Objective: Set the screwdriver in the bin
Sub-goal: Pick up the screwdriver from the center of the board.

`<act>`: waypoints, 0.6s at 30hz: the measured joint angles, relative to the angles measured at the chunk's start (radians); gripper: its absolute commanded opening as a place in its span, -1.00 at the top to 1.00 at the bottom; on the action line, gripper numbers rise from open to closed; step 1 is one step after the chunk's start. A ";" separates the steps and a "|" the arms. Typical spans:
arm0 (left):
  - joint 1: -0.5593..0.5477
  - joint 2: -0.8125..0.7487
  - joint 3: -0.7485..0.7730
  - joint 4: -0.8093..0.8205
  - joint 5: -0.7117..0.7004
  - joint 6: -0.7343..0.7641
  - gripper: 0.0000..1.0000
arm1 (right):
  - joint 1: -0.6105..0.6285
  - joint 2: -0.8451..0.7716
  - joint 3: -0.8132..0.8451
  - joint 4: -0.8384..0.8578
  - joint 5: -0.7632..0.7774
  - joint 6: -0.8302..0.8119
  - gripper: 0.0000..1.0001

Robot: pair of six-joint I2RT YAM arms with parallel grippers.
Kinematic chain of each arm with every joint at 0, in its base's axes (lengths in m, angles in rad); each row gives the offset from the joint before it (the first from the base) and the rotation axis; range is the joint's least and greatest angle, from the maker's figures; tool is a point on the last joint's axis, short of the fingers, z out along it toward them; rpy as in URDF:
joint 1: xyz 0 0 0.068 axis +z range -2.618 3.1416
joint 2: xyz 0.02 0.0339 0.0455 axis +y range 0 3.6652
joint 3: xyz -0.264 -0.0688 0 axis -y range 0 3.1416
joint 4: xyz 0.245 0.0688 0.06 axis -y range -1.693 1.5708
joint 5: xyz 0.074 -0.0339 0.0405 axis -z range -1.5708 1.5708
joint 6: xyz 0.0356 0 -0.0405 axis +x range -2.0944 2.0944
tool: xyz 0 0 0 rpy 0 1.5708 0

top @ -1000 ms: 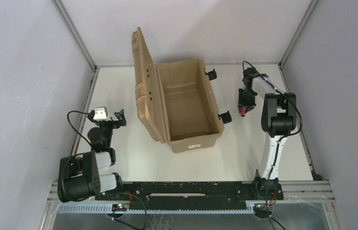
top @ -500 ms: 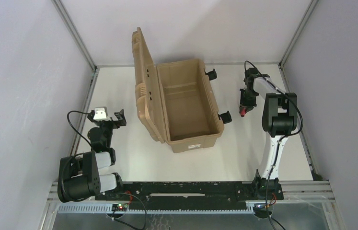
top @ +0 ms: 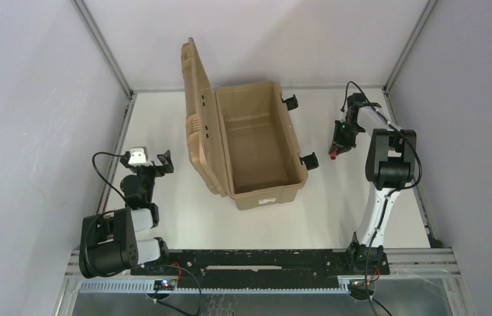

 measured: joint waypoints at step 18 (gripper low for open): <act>0.000 0.000 0.000 0.000 0.000 0.000 -1.00 | -0.032 -0.065 0.087 0.004 -0.454 0.048 0.95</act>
